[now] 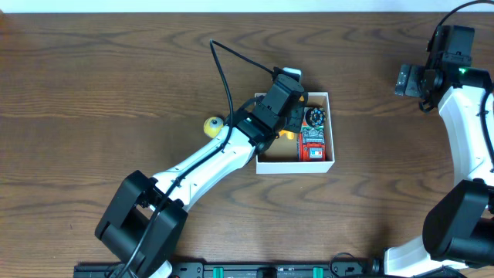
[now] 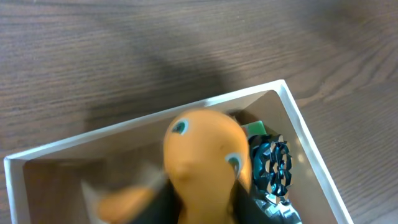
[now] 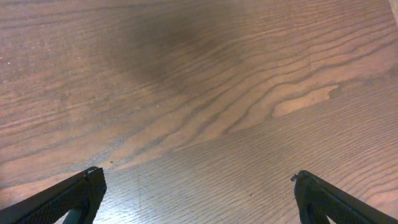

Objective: Pack container
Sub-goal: 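Lower the dinosaur into the box beside the car with left gripper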

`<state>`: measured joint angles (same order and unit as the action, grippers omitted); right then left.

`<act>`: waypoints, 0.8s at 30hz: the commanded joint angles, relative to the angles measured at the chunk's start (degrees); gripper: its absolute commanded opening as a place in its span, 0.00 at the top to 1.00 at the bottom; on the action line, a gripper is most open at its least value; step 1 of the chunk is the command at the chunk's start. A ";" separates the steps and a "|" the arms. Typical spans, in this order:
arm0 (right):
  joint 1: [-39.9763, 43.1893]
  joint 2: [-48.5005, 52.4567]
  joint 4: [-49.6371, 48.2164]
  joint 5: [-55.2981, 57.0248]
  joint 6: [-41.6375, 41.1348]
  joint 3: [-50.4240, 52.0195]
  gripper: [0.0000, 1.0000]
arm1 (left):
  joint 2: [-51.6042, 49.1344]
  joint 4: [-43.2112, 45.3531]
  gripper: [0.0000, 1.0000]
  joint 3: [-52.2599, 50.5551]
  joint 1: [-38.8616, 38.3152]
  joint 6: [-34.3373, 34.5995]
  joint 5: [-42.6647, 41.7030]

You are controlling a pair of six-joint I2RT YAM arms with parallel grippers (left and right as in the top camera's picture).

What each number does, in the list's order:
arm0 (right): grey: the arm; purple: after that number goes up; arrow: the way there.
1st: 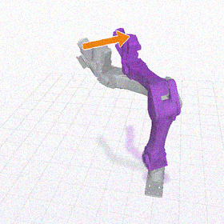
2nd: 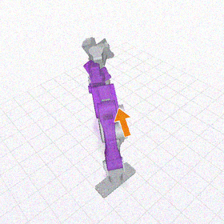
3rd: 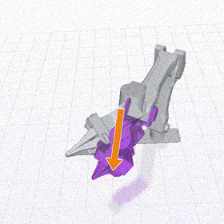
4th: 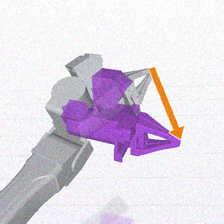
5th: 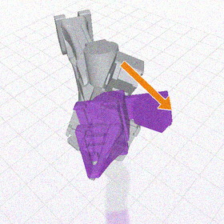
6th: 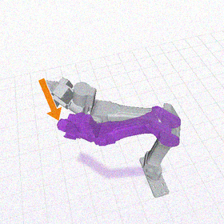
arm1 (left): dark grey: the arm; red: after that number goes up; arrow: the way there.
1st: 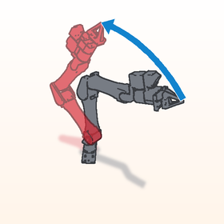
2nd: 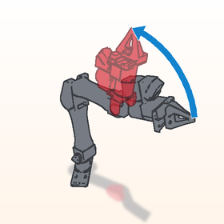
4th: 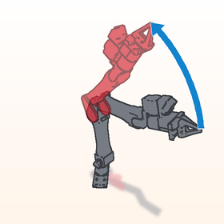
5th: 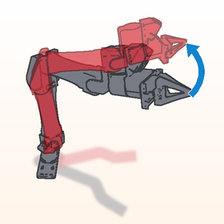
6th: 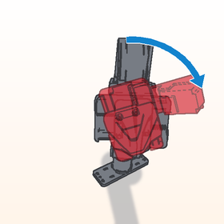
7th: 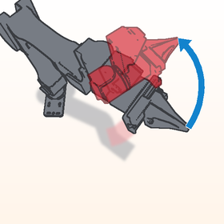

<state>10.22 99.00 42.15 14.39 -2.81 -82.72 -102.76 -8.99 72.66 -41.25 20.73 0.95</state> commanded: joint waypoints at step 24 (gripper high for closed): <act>0.26 0.50 -0.13 0.20 -0.98 -0.85 0.01 | -0.74 -0.20 0.94 0.61 0.33 0.33 7.78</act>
<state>10.22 99.00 42.13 14.39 -2.81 -82.72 -102.80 -7.64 72.66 -41.04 21.04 8.54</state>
